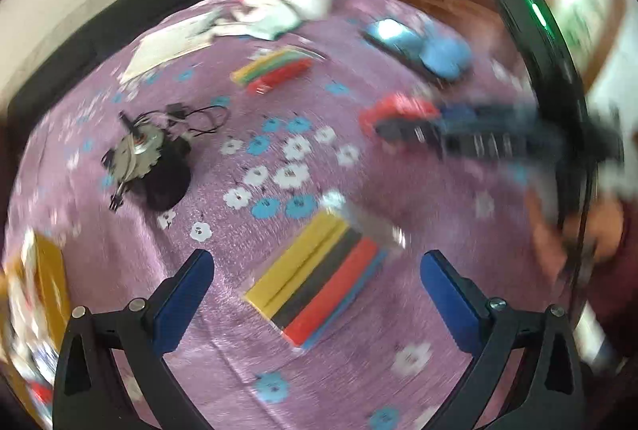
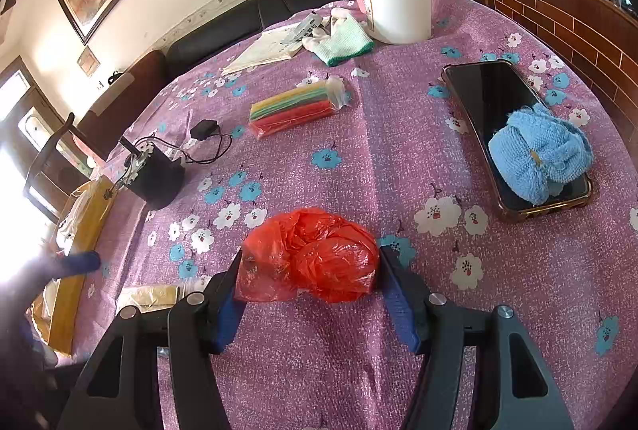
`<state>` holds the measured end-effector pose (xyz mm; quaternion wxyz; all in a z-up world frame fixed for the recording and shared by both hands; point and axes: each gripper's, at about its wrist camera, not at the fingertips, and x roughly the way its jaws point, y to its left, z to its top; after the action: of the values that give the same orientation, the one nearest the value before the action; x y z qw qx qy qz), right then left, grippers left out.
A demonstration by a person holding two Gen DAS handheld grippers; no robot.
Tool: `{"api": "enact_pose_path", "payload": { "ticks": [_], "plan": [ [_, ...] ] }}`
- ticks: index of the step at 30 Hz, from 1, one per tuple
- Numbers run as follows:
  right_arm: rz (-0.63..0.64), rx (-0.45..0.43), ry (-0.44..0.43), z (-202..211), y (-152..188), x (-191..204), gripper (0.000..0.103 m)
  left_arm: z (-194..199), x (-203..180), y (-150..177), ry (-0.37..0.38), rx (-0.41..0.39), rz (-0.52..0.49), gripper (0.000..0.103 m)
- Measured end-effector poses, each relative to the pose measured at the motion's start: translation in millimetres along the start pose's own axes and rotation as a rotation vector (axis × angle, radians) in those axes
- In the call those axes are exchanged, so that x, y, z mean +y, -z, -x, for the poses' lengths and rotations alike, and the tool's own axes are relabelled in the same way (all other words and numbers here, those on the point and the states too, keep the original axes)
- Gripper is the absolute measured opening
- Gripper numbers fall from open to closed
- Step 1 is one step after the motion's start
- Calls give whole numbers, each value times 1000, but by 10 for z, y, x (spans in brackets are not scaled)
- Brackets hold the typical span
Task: Organize soft objects
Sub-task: 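Grasp the striped sponge-strip pack with left tool while right tool holds red bag, then carry the sponge-strip pack and red bag over the yellow box with both tools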
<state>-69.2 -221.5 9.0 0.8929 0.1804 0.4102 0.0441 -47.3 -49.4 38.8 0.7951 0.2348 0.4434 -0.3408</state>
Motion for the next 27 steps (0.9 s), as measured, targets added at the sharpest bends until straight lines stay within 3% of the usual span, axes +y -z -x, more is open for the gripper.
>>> {"api": "enact_pose_path", "payload": {
  "ticks": [4,11,12,13,14,15,16,20,27],
  "plan": [
    [0,0,0,-1,-1,-2,65,-216,14,75,-24,33,-58,103],
    [6,0,-5,-6,1,18,68,-279,9,182,-1,29,-31,102],
    [6,-1,-5,-6,1,19,69,-277,10,176,1,37,-10,97],
    [6,-1,-5,-8,3,19,69,-255,10,178,19,39,11,80],
    [6,-1,-5,-8,2,19,69,-217,19,192,50,40,43,73],
    [6,-1,-5,-8,2,18,69,-165,1,213,31,37,54,55],
    [6,-1,-5,-9,2,18,69,-131,-11,227,25,35,65,51],
    [8,-3,-2,-18,-2,24,70,-42,-44,358,3,17,117,48],
    [15,-6,17,-26,-3,45,68,411,112,711,-13,-102,279,49]
  ]
}}
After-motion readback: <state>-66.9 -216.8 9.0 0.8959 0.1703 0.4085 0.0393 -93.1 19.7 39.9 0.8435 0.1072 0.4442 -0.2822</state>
